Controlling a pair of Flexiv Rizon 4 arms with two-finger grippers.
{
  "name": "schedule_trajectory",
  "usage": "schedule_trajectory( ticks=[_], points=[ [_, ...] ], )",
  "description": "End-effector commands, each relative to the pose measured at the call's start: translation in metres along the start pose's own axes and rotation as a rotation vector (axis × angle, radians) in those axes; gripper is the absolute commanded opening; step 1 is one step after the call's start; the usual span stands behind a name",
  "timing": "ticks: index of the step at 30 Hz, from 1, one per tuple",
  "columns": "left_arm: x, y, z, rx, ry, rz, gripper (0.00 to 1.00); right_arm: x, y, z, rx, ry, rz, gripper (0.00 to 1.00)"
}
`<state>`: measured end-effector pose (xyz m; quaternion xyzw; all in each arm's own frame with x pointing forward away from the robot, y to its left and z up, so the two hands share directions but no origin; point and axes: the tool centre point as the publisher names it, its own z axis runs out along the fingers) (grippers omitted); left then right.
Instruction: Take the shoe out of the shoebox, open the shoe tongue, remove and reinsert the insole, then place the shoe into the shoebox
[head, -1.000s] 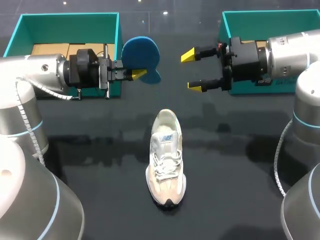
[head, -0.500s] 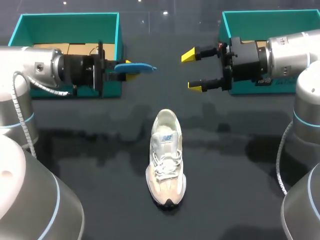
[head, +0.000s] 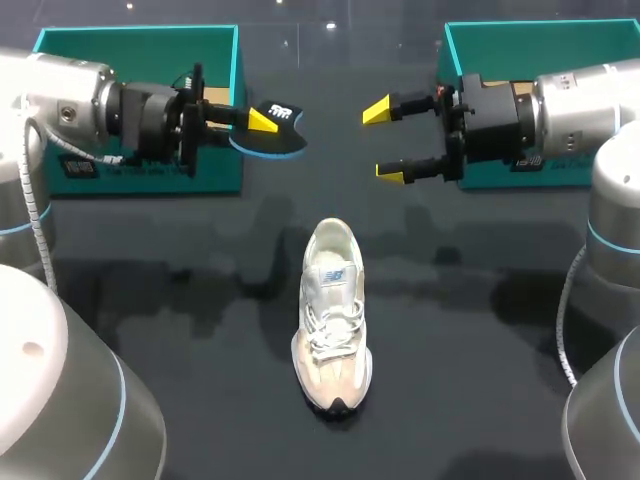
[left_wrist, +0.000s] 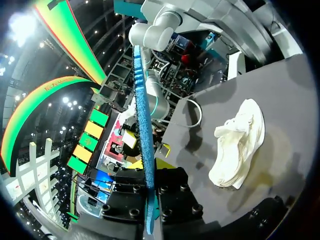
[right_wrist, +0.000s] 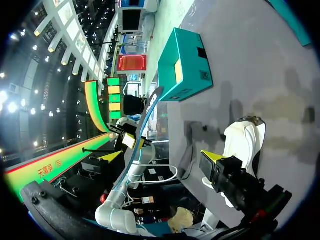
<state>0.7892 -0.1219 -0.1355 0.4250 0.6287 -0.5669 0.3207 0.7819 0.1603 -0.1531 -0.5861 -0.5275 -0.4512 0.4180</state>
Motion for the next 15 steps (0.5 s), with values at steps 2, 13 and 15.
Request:
schedule_trajectory(
  ticks=[2,13,15],
  points=[
    [0.0011,-0.002,-0.0005,-0.005,0.0,0.0,0.0,0.0001,-0.0002,0.002,-0.002,-0.003,0.002,1.0],
    [0.0021,0.0026,-0.0016,-0.08,-0.091,0.321,0.0,0.0001,-0.0002,0.002,-0.002,-0.003,0.002,1.0],
    [0.0011,0.0051,-0.0017,-0.093,-0.123,0.368,0.0,0.0001,-0.0002,0.002,-0.002,-0.003,0.002,1.0]
  ],
)
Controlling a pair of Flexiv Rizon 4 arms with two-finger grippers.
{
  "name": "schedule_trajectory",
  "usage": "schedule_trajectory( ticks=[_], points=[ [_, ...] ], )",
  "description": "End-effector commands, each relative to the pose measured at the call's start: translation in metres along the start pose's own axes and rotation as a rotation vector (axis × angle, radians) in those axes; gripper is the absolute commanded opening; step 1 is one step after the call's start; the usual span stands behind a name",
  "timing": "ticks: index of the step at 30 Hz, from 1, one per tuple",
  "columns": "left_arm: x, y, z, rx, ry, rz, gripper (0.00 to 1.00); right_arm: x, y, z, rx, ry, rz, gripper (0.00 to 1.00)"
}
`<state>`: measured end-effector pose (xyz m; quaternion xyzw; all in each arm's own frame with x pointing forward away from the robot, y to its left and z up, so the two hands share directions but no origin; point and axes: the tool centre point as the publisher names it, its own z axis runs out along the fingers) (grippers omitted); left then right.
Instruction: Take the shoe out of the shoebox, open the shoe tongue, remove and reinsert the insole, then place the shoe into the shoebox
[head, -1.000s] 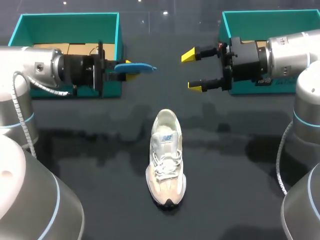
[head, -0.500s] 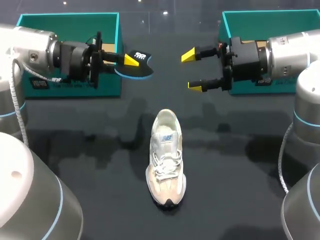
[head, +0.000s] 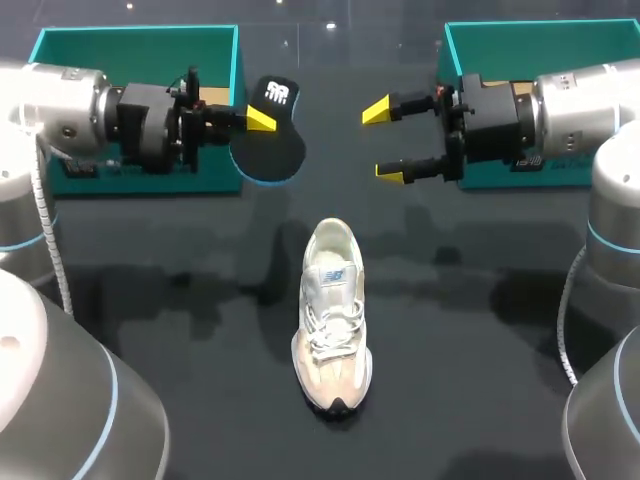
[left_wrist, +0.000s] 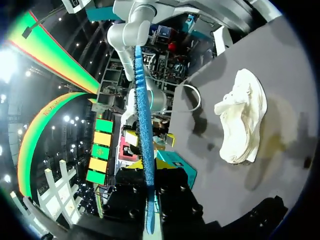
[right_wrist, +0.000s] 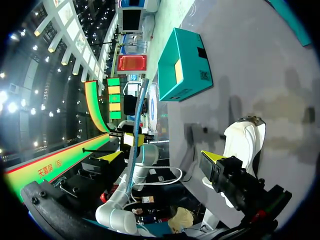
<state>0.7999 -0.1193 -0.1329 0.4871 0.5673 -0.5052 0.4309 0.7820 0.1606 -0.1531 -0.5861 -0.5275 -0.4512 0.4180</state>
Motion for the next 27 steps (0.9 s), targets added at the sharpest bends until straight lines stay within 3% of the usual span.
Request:
schedule_trajectory(
  ticks=[1,9,17,25,27],
  points=[
    [0.006,-0.003,0.001,-0.057,-0.073,0.086,0.0,0.0,0.0,0.002,-0.002,-0.003,0.002,1.0],
    [0.004,0.008,0.01,-0.059,-0.12,0.145,0.0,0.0,-0.015,0.014,-0.005,0.023,0.01,1.0],
    [0.008,0.017,0.023,-0.087,-0.078,0.186,0.0,0.007,-0.03,0.031,0.003,0.01,-0.03,1.0],
    [0.017,0.015,0.029,-0.072,-0.057,0.2,0.0,0.009,-0.026,0.043,0.028,0.009,-0.093,1.0],
    [0.017,0.015,0.03,-0.065,-0.05,0.201,0.0,0.011,-0.024,0.046,0.042,0.011,-0.114,0.91]
  ],
)
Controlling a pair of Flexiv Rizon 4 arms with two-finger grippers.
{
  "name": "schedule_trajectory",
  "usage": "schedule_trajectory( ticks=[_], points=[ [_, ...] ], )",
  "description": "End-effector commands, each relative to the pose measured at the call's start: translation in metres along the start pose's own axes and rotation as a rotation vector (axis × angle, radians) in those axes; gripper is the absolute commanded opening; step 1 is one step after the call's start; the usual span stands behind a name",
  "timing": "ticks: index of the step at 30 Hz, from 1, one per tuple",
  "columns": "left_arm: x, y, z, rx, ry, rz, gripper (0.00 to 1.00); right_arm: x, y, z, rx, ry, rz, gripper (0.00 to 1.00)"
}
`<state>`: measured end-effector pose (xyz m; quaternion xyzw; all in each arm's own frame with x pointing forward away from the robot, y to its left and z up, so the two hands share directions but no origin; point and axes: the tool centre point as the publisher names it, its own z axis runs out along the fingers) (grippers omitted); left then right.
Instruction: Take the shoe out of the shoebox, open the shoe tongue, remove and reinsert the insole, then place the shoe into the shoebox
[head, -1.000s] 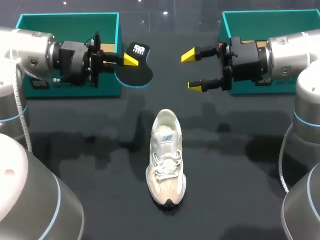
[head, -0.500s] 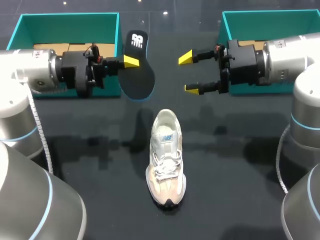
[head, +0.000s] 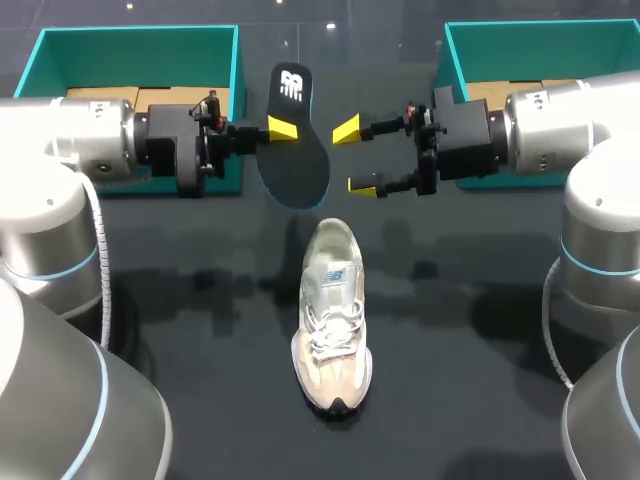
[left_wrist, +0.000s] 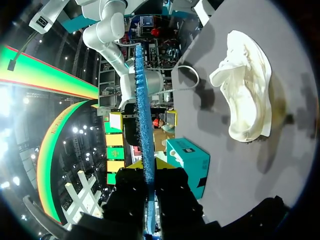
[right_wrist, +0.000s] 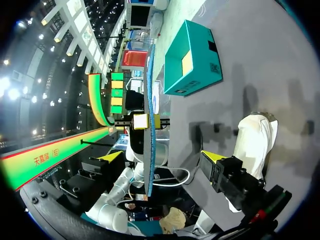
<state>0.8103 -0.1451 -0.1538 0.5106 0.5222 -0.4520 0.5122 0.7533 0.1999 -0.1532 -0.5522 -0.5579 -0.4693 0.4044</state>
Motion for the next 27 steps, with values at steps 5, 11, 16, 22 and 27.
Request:
schedule_trajectory(
  ticks=[5,11,16,22,27],
  points=[
    [0.002,0.002,0.004,0.012,0.013,0.015,0.0,0.006,0.012,0.017,0.053,-0.001,-0.057,0.76],
    [0.001,0.001,0.007,0.009,0.009,0.024,0.0,0.006,0.015,0.022,0.061,0.012,-0.077,0.73],
    [0.0,0.002,0.01,0.006,0.011,0.032,0.0,0.007,0.015,0.027,0.068,0.024,-0.088,0.51],
    [0.0,0.003,0.012,0.002,0.012,0.043,0.0,0.007,0.014,0.032,0.078,0.037,-0.1,0.43],
    [-0.001,0.004,0.015,-0.005,0.011,0.052,0.0,0.007,0.013,0.035,0.084,0.041,-0.1,0.43]
  ],
)
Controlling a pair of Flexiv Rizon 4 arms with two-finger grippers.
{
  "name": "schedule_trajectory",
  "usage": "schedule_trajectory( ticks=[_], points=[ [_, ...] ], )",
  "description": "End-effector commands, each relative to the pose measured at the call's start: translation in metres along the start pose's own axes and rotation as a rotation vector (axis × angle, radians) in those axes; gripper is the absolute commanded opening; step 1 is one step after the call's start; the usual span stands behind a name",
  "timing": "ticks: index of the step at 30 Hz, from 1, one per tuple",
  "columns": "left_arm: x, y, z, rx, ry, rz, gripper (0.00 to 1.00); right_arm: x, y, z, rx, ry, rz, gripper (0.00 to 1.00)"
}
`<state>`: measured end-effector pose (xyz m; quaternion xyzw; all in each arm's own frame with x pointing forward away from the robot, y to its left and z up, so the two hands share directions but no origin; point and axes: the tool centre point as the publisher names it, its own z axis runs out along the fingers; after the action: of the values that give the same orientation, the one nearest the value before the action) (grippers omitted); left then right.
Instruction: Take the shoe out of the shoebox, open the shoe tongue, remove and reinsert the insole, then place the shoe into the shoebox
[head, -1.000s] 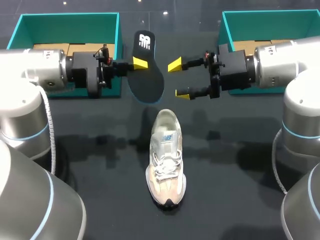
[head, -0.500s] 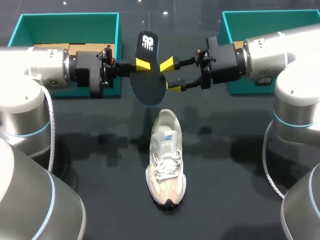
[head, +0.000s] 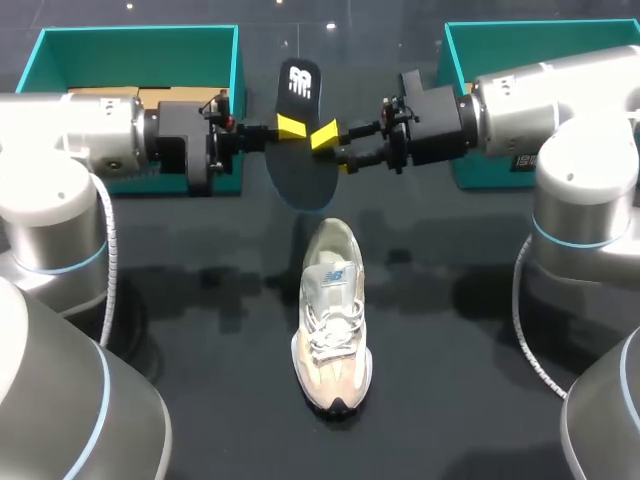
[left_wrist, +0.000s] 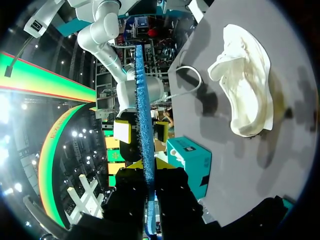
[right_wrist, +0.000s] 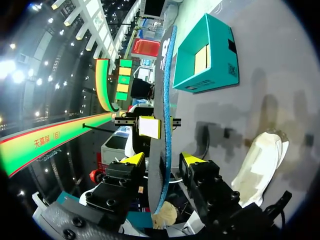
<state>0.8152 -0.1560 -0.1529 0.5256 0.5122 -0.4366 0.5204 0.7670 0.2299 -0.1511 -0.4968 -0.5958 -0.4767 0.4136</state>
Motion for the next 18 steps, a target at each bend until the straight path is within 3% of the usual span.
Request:
schedule_trajectory(
  ticks=[1,18],
  points=[
    [0.0002,0.0,0.0037,-0.006,0.001,0.004,0.0,-0.0014,0.0006,0.0064,0.002,0.003,0.001,0.42],
    [-0.0003,0.0013,0.0075,-0.017,-0.007,0.011,0.0,-0.001,-0.0014,0.0116,0.015,0.044,-0.015,0.25]
  ],
)
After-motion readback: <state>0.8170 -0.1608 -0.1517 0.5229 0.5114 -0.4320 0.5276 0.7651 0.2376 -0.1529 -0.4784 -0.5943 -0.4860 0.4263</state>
